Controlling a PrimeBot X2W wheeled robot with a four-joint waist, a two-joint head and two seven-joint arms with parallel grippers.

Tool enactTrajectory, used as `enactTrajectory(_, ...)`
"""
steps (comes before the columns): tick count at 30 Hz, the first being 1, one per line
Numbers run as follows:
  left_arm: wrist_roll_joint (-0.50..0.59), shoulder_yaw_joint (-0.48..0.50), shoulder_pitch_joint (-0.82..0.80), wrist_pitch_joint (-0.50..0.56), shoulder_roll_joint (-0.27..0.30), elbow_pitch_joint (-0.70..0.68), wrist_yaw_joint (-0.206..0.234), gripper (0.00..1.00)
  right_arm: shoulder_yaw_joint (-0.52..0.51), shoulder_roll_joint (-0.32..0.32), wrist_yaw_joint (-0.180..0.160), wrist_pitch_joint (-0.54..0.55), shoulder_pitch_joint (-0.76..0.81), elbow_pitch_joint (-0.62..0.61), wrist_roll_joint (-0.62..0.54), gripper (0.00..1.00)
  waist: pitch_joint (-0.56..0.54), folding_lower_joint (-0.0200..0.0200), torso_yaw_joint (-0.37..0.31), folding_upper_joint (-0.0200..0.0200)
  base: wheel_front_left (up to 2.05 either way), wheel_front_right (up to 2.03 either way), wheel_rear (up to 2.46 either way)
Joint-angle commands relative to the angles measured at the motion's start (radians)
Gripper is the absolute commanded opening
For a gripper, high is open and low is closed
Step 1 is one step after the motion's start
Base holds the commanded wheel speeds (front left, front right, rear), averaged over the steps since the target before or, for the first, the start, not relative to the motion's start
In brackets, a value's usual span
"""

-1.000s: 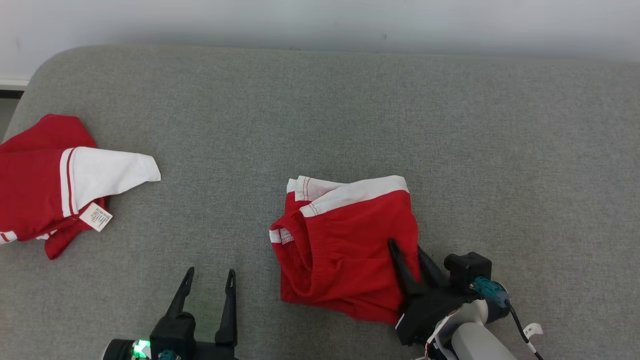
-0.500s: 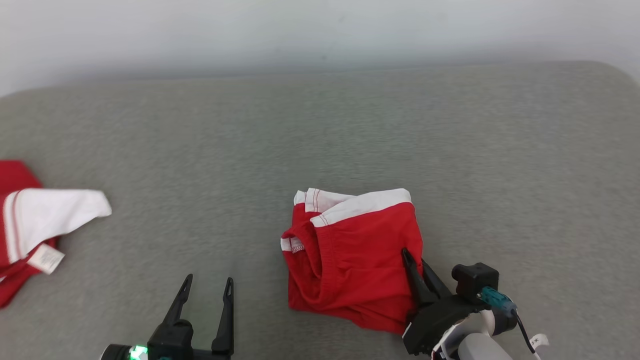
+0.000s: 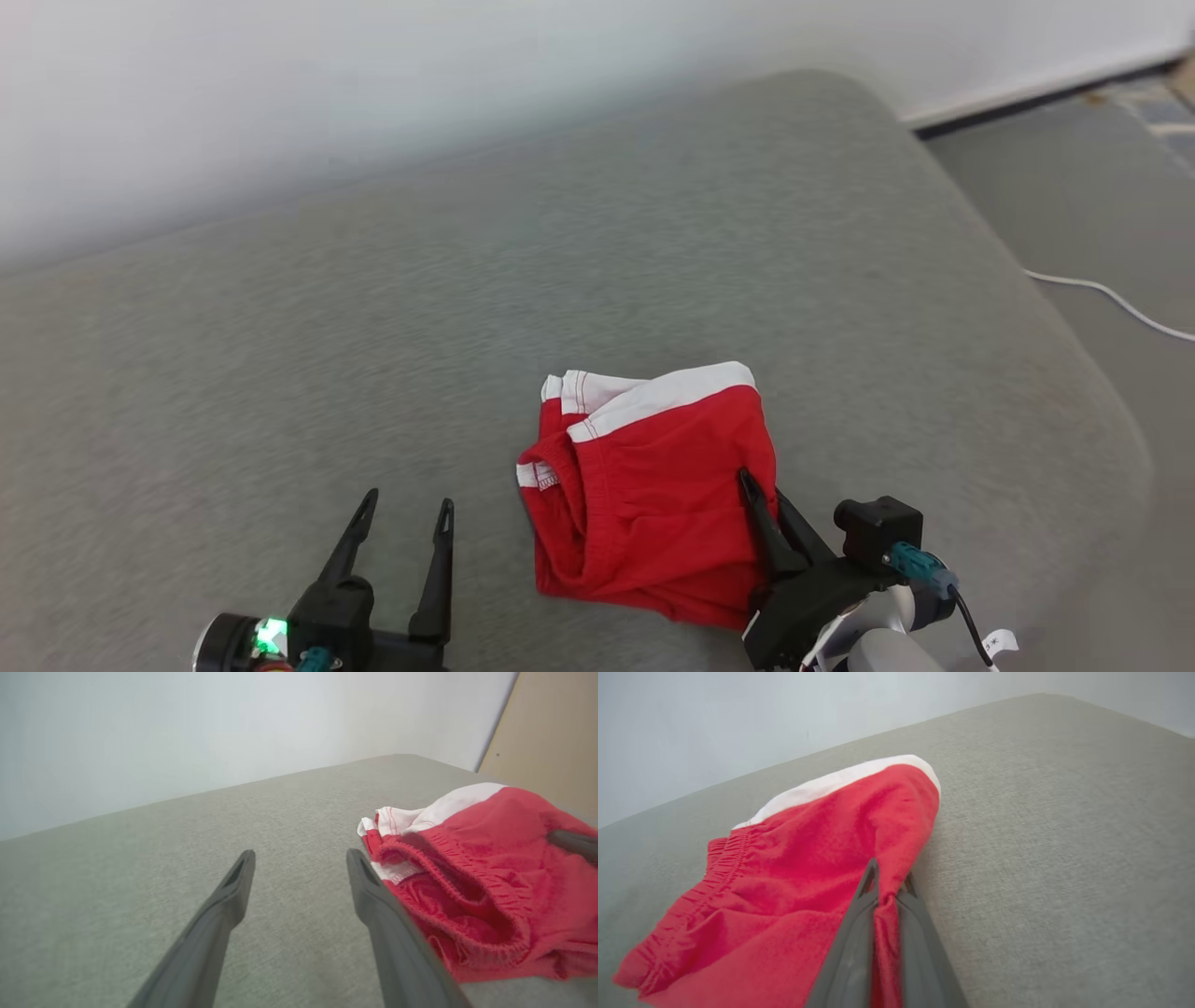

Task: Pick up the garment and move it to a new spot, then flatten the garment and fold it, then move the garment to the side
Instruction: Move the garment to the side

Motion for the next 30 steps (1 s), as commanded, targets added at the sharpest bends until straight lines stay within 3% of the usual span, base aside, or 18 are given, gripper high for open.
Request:
enactTrajectory(1,0.002,-0.006,-0.015,-0.003,0.001,-0.002,-0.005,1.0,0.009,0.002,-0.003,0.0,0.001,-0.006,0.005,0.0,0.0,0.0,-0.186,-0.0001,0.0,0.0,0.0)
enactTrajectory(5,-0.005,-0.044,-0.04,-0.003,0.001,-0.004,-0.016,1.0,0.005,0.002,-0.003,0.0,0.003,-0.012,-0.012,0.0,0.016,0.0,-0.22,-0.0001,0.0,0.0,0.0)
enactTrajectory(13,-0.006,-0.069,-0.057,-0.003,0.002,0.001,-0.023,1.0,0.019,-0.001,-0.003,0.0,-0.027,0.004,-0.078,0.0,0.04,0.0,-0.219,-0.0001,0.0,0.0,0.0)
enactTrajectory(18,0.005,-0.071,-0.05,-0.003,0.003,0.009,-0.022,1.0,0.028,-0.046,-0.003,0.0,-0.078,0.027,-0.106,0.0,0.066,0.0,-0.16,-0.0001,0.0,0.0,0.0)
enactTrajectory(22,0.024,-0.073,-0.08,-0.003,0.014,0.011,-0.029,1.0,0.018,-0.124,-0.003,0.0,-0.163,0.06,-0.136,0.0,0.121,0.0,-0.068,-0.0001,0.0,0.0,0.0)
enactTrajectory(30,0.034,-0.074,-0.105,-0.003,0.032,0.001,-0.026,1.0,-0.009,-0.223,-0.003,0.0,-0.286,0.11,-0.184,0.0,0.18,0.0,0.02,-0.0001,0.0,0.0,0.0)
